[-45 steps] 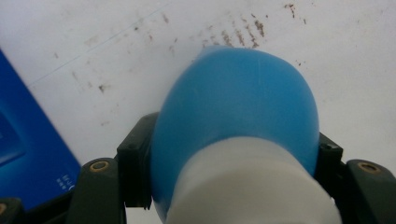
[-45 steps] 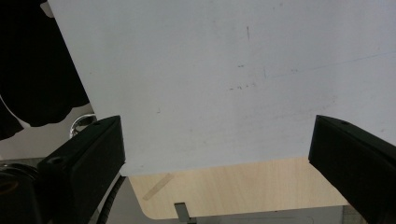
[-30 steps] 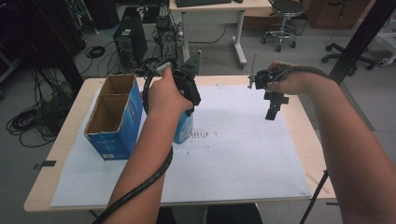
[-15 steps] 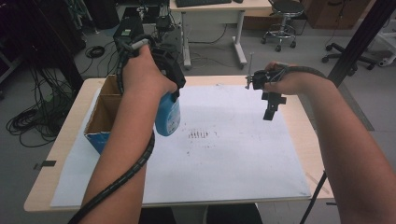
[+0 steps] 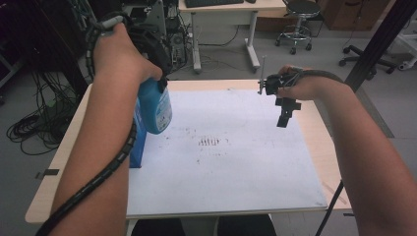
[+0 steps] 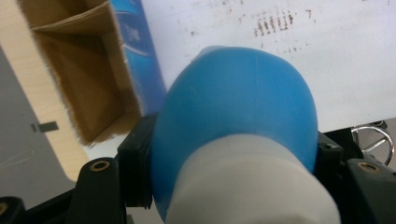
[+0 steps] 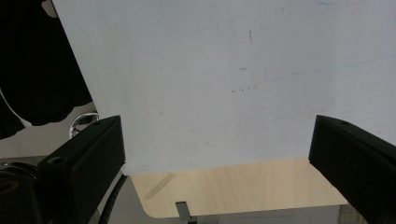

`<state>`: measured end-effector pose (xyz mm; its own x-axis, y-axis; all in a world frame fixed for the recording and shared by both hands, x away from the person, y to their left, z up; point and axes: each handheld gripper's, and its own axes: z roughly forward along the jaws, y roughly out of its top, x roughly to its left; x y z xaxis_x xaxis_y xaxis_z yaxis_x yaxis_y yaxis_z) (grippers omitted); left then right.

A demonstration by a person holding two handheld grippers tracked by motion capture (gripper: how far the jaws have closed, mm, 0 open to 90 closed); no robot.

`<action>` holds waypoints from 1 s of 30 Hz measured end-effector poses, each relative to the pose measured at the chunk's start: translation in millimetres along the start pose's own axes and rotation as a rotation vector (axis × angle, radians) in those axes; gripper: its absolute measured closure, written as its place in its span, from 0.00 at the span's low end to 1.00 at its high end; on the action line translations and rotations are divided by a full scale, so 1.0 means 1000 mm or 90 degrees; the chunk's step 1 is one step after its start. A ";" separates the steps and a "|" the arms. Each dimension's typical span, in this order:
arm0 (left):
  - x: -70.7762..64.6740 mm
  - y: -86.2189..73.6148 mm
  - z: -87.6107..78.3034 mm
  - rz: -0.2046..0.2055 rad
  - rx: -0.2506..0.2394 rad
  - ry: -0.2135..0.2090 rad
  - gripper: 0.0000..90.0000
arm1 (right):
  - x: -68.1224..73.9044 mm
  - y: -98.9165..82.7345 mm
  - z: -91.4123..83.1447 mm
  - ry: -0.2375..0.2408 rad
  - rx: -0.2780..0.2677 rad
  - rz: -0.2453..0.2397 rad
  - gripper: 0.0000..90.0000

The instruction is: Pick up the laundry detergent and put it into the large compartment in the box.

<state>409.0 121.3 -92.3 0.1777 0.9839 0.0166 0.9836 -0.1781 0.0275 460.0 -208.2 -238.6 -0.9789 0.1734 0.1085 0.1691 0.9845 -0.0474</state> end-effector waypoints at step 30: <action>0.096 -0.023 -0.052 -0.142 -0.041 -0.009 0.40 | 0.004 0.001 -0.006 -0.008 0.006 -0.003 0.04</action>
<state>401.5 219.8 -39.8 -0.0434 0.9990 -0.0114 0.9946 0.0443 0.0934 456.6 -205.9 -232.8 -0.9811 0.1678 0.0967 0.1629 0.9850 -0.0566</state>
